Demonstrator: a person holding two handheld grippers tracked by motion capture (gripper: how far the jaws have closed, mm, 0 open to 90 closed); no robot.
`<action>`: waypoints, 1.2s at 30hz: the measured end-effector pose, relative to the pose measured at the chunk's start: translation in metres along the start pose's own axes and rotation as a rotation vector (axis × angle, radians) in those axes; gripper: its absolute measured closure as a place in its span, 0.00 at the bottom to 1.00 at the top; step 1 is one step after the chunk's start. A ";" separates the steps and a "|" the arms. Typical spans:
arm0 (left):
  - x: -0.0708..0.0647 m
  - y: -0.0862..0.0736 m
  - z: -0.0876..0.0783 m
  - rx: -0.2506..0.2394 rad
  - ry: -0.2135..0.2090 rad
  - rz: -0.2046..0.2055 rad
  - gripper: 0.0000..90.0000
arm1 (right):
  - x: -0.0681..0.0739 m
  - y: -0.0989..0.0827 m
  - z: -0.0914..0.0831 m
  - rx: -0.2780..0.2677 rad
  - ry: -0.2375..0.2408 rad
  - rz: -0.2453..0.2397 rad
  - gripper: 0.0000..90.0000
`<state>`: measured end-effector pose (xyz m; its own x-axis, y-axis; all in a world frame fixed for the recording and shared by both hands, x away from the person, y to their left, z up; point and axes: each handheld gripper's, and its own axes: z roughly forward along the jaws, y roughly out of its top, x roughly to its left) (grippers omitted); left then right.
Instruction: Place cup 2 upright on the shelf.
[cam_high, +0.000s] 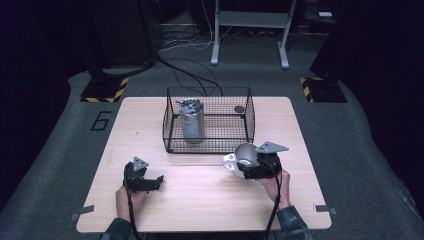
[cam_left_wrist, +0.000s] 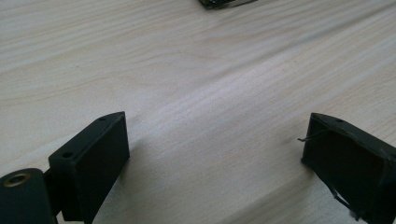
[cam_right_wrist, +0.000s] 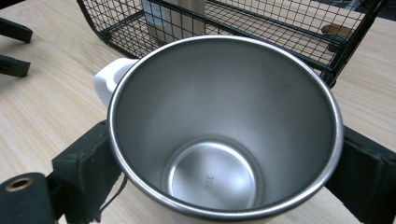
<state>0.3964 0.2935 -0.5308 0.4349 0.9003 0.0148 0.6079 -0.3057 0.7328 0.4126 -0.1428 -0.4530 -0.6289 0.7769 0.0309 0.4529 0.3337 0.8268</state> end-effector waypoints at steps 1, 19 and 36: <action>0.000 0.000 0.000 0.000 0.000 0.000 0.08 | 0.000 0.001 -0.001 0.003 0.003 0.002 0.08; 0.000 0.000 0.000 -0.002 -0.003 0.003 0.08 | 0.008 0.019 -0.025 -0.014 0.026 -0.024 0.08; 0.000 0.000 0.000 -0.004 -0.004 0.006 0.09 | 0.014 0.047 -0.039 -0.051 0.025 -0.055 0.08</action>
<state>0.3964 0.2935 -0.5307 0.4412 0.8973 0.0165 0.6027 -0.3098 0.7354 0.4006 -0.1376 -0.3916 -0.6676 0.7445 -0.0014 0.3854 0.3472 0.8549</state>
